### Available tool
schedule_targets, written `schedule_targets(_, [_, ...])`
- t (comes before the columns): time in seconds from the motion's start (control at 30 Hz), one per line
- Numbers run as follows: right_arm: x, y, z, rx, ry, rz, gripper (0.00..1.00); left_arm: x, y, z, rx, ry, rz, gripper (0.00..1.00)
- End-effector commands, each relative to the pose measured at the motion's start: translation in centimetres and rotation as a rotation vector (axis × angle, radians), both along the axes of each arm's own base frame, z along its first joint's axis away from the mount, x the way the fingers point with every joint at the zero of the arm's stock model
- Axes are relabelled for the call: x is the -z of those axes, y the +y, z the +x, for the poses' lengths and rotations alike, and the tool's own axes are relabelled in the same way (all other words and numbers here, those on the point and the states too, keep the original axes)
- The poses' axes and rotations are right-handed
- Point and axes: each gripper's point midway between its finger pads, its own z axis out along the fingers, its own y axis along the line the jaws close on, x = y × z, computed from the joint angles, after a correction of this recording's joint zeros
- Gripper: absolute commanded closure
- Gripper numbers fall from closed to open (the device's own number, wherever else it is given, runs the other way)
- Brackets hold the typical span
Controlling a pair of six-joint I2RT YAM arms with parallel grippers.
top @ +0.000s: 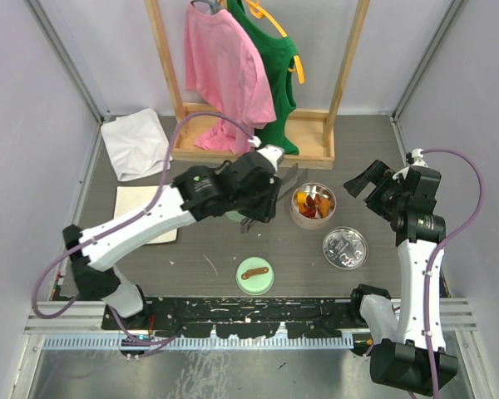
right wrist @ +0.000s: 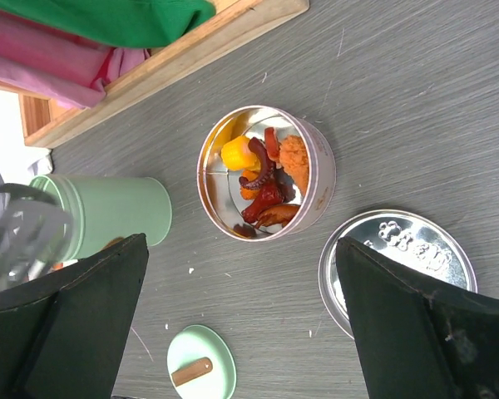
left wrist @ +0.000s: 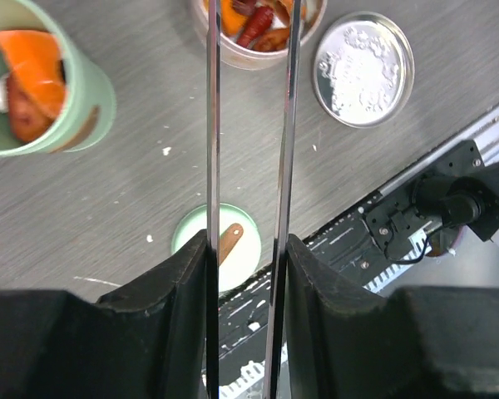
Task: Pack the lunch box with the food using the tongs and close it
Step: Place the fake food in the packing box, then pick up the fake food from the plate.
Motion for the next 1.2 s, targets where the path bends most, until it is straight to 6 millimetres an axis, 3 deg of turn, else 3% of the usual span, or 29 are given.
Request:
schedule_targets(0.0, [-2.0,0.1,0.8,-0.01,-0.076,0.0,0.0,-3.3,3.8,1.9,-0.145,-0.113,-0.08,0.64])
schedule_targets(0.17, [-2.0,0.3,0.8,-0.015,-0.078,0.011,0.0,-3.4,8.9,2.4,-0.299,-0.136,-0.102,0.67])
schedule_targets(0.4, [-1.9,0.4,0.8,-0.018,-0.077,0.019,0.0,-3.1,17.6,2.8,-0.587,-0.168,-0.159,0.69])
schedule_targets(0.67, [-2.1,0.9,0.8,-0.032,-0.084,0.044,0.0,0.6,26.8,2.0,-0.878,-0.041,-0.027,0.66])
schedule_targets(0.87, [-2.0,0.9,0.7,-0.035,-0.084,0.044,0.0,6.1,28.4,1.1,-0.909,0.176,0.049,0.64])
schedule_targets(1.17, [-1.9,0.8,0.7,-0.03,-0.08,0.037,0.0,9.1,30.5,1.3,-0.878,0.291,0.15,0.61])
